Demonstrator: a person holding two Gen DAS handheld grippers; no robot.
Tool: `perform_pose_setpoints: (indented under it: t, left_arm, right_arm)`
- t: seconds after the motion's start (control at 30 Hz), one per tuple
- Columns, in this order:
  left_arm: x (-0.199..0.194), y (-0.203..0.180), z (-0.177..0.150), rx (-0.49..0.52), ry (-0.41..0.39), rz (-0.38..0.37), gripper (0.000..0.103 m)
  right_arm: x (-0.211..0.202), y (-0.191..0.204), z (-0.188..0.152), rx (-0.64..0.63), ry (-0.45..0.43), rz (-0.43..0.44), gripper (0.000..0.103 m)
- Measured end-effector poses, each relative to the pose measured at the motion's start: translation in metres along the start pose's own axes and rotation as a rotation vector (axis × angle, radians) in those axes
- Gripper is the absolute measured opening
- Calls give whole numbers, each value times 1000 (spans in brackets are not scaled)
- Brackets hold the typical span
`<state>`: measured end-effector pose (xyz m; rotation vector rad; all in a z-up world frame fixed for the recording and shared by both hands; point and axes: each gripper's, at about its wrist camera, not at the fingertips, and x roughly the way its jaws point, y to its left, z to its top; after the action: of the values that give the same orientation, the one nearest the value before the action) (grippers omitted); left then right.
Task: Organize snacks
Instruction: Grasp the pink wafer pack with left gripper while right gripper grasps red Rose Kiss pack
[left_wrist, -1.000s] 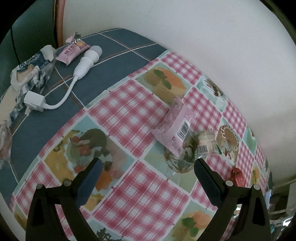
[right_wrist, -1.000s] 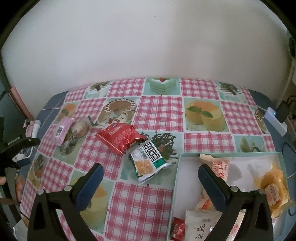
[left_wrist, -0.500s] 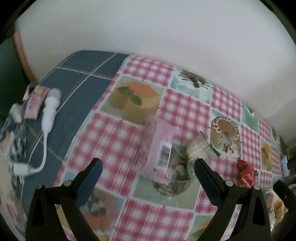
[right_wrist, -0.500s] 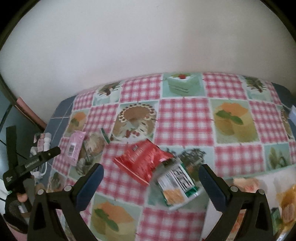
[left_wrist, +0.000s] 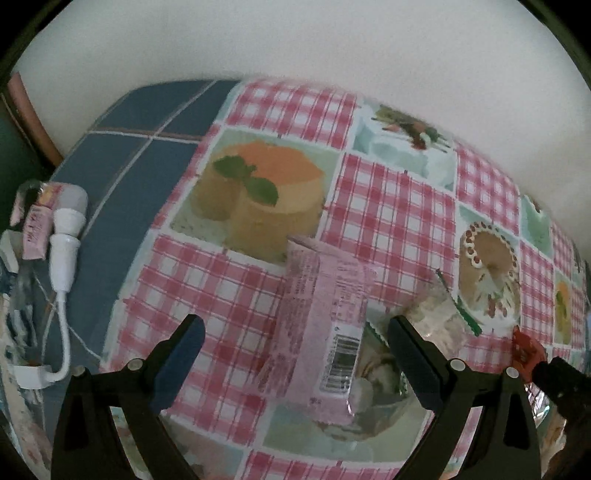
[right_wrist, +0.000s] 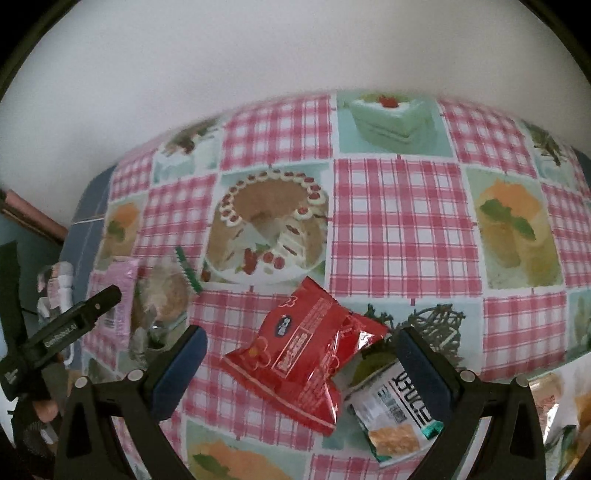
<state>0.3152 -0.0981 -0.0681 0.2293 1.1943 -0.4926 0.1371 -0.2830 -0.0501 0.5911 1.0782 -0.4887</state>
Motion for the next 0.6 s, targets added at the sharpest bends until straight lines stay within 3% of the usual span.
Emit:
perform_pose_setpoints:
  t: [0.13,0.23,0.3,0.37,0.43,0.6]
  left_arm:
    - [11,-6,2,12,16,5,95]
    - [19,-8,2,10,30,6,72]
    - [19,-9,1,15,20,17,68]
    - [17,-11,1,23,10,18,48]
    - [16,-13,-1,31,10,33,46]
    - [9,-13,-7,4,3,49,42]
  right_arm:
    - [15,3,0,-9,34,-43,101]
    - [23,4,0,-21,49,-68,89]
    - [25,4,0,-35,55,-84,83]
    - [26,5,-1,-49,53,-91,74]
    - [27,6,-2,-58,49,-99,63]
    - [26,8,-8,-84,32,-108,60]
